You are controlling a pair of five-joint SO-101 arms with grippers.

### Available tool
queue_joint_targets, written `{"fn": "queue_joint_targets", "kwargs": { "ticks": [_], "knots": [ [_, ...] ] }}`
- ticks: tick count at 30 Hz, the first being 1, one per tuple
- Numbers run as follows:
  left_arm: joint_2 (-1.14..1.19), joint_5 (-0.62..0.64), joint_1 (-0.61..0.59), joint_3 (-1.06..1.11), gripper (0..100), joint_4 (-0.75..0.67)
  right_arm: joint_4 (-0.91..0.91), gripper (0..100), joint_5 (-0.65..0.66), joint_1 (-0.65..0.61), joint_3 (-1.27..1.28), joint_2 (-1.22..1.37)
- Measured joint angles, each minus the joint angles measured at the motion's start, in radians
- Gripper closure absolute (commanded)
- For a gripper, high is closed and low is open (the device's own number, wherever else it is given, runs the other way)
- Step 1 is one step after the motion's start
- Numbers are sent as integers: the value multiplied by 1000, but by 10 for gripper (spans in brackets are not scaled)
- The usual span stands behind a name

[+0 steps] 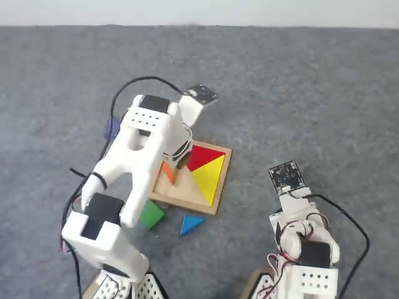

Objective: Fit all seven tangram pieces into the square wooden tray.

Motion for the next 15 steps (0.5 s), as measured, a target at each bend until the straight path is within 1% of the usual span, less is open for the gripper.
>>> {"fn": "queue_joint_targets", "kwargs": {
  "ticks": [2,4,9,12,15],
  "knots": [
    [9,-38,0,0,892,0,0,991,0,0,0,0],
    [15,-129,11,0,892,0,0,991,0,0,0,0],
    [18,-470,57,0,892,25,0,991,0,0,0,0],
    [21,-655,75,0,892,49,0,991,0,0,0,0],
    [21,-810,98,0,891,60,0,991,0,0,0,0]
  ]
}}
